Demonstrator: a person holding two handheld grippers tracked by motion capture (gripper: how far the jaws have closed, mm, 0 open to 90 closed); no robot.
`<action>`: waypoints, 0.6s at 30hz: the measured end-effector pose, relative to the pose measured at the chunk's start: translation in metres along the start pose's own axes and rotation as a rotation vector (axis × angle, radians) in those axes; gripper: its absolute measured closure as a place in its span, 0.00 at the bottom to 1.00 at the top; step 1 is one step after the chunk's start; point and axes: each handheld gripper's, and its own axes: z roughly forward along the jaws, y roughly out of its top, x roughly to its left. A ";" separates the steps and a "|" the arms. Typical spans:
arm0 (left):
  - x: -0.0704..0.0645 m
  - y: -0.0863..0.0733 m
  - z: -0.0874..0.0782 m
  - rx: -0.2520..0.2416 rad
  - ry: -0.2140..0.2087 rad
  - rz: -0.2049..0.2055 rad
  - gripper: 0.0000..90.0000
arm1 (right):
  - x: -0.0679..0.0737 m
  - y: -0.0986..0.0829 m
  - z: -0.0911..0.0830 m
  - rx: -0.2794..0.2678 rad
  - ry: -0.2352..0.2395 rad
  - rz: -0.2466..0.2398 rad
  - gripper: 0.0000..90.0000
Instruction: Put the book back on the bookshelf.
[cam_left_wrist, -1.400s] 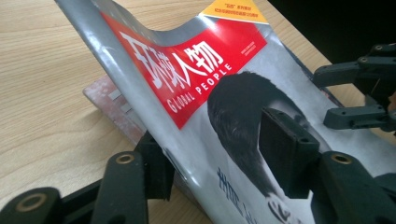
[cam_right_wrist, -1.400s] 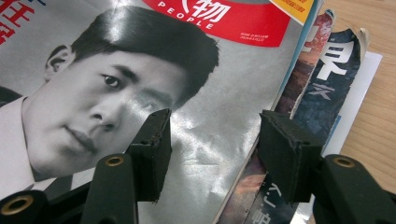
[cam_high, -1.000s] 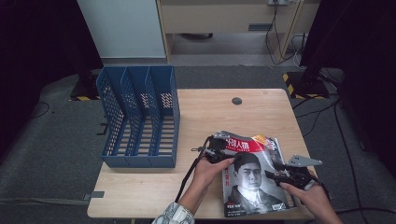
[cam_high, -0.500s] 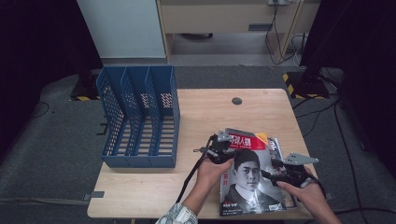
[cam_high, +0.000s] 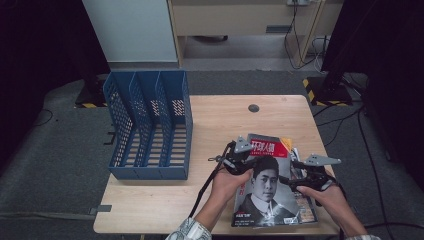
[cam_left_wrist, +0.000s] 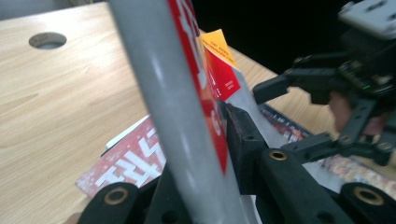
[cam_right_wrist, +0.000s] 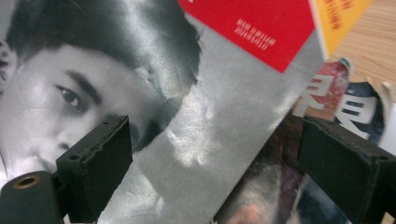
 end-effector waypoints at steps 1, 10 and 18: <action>-0.001 0.001 -0.001 -0.006 -0.003 0.006 0.92 | 0.000 0.001 0.002 -0.003 0.008 0.000 0.11; -0.005 0.005 -0.011 -0.049 -0.026 0.041 0.92 | -0.004 0.003 0.015 0.027 0.088 0.022 0.13; -0.005 0.005 -0.010 -0.053 -0.032 0.042 0.93 | -0.006 0.005 0.017 0.026 0.105 0.030 0.14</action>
